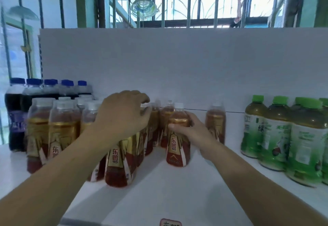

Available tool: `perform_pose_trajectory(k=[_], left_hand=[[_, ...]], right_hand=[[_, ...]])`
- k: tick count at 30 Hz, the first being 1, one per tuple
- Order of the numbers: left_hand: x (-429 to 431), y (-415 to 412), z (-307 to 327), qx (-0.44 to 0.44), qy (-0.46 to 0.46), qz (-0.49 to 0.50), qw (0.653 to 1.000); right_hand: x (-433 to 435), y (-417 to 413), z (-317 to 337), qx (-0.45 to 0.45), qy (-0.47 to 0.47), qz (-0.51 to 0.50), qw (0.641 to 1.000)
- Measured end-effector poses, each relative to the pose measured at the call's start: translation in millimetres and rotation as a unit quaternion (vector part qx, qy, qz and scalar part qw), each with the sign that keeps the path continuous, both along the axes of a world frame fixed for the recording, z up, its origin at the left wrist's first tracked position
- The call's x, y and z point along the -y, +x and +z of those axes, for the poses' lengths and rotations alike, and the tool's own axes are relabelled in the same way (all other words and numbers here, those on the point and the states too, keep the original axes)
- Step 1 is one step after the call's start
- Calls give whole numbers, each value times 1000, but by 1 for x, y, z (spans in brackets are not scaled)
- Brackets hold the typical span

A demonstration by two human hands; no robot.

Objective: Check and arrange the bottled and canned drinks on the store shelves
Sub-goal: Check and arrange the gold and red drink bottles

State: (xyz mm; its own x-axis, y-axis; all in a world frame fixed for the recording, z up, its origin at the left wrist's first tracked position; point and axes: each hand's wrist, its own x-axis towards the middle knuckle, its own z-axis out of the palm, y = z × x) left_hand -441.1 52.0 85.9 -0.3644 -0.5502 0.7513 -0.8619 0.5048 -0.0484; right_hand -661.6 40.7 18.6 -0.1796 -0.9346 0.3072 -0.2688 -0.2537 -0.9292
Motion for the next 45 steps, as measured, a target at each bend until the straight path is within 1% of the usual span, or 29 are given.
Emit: perform_pose_trajectory(k=[2, 4, 6, 8, 10, 16, 19, 23, 25, 26, 27, 29, 30, 31, 33, 34, 35, 37, 38, 39, 41, 43, 45], left_hand=[[7, 6, -9, 11, -19, -21, 1000], [12, 8, -13, 4, -46, -43, 998], [18, 8, -15, -1, -70, -58, 996], [22, 9, -18, -4, -97, -70, 993], [25, 11, -20, -21, -112, -84, 990], [27, 12, -24, -31, -124, -114, 985], [29, 10, -26, -22, -137, -118, 983], [28, 11, -25, 9, -150, -110, 983], [26, 12, -23, 32, -139, -101, 985], [25, 13, -21, 47, -129, -92, 986], [23, 14, -19, 67, -116, -81, 988], [19, 12, -14, 97, -86, -58, 990], [16, 9, -12, 104, -80, -50, 990], [13, 5, -11, 109, -81, -46, 990], [1, -7, -13, 98, -96, -73, 988], [-6, -16, -14, 88, -89, -96, 988], [-12, -25, -17, 79, -62, -117, 988], [-13, -46, -26, 53, 29, -150, 987], [-9, -58, -32, 44, 77, -156, 984], [-2, -69, -39, 34, 123, -160, 979], [12, -93, -51, -2, 219, -173, 960], [24, -116, -62, -38, 294, -189, 936], [30, -135, -70, -85, 341, -213, 912]], right_hand=[[-2, -3, 1, -42, 49, 2, 998], [-6, -3, 2, -76, 98, -9, 992], [-8, 1, 1, -92, 122, -31, 988], [-4, 9, -1, -94, 117, -42, 988], [2, 19, -3, -69, 113, -49, 990], [21, 42, -2, -52, 104, -62, 991], [28, 49, -7, -45, 88, -85, 991], [32, 54, -13, -94, 71, -111, 987], [31, 51, -13, -133, 76, -114, 982], [30, 48, -12, -143, 79, -107, 981], [28, 44, -9, -135, 78, -96, 983], [19, 31, -1, -91, 61, -97, 989], [14, 22, 3, -83, 34, -126, 988], [10, 12, 7, -96, -9, -176, 980], [5, -10, 12, -124, -120, -287, 942], [3, -20, 13, -133, -159, -329, 921], [3, -31, 13, -137, -179, -361, 905], [7, -53, 11, -145, -154, -399, 892], [10, -64, 8, -143, -120, -401, 897], [14, -72, 4, -134, -78, -386, 909], [21, -85, -4, -94, -3, -320, 943], [24, -95, -13, -80, 27, -276, 957], [22, -102, -16, -99, 21, -277, 955]])
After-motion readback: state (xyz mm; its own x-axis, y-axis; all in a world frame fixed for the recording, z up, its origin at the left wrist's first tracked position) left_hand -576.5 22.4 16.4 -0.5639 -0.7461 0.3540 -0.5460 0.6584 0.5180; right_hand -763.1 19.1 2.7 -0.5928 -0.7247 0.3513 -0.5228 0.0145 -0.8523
